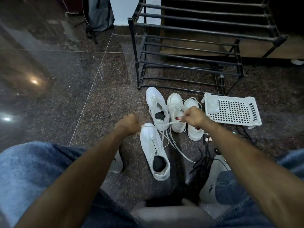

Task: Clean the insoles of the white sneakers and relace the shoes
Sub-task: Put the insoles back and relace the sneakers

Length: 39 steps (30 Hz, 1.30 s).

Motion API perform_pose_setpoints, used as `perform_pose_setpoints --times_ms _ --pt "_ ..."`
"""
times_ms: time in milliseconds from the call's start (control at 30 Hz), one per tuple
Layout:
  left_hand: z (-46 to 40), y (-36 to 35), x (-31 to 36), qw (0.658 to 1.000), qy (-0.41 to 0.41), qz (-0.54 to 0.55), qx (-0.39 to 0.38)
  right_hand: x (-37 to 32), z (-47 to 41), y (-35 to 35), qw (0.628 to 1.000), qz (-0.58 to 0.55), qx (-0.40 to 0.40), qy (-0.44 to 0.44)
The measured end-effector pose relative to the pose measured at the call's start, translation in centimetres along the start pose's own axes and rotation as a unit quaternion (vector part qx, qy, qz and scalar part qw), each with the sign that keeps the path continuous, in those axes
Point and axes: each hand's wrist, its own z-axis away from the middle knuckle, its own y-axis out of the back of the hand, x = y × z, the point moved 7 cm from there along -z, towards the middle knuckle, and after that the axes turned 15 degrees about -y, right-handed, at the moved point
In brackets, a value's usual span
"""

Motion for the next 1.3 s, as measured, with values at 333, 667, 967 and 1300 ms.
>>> perform_pose_setpoints --times_ms 333,667,967,1300 --pt "2.2 -5.1 -8.3 0.976 0.111 -0.128 -0.137 7.8 -1.9 -2.7 0.965 0.229 0.092 -0.092" --pt "2.0 -16.4 -3.0 0.995 0.023 0.003 -0.098 3.1 -0.3 -18.0 0.977 0.180 -0.099 0.059" --pt "0.9 -14.1 -6.0 0.990 0.001 -0.011 -0.139 3.7 -1.7 -17.0 0.969 0.205 -0.115 0.076" --pt "-0.7 -11.5 -7.7 0.931 0.171 0.311 -0.086 5.4 -3.1 -14.9 0.939 0.266 -0.200 0.086"
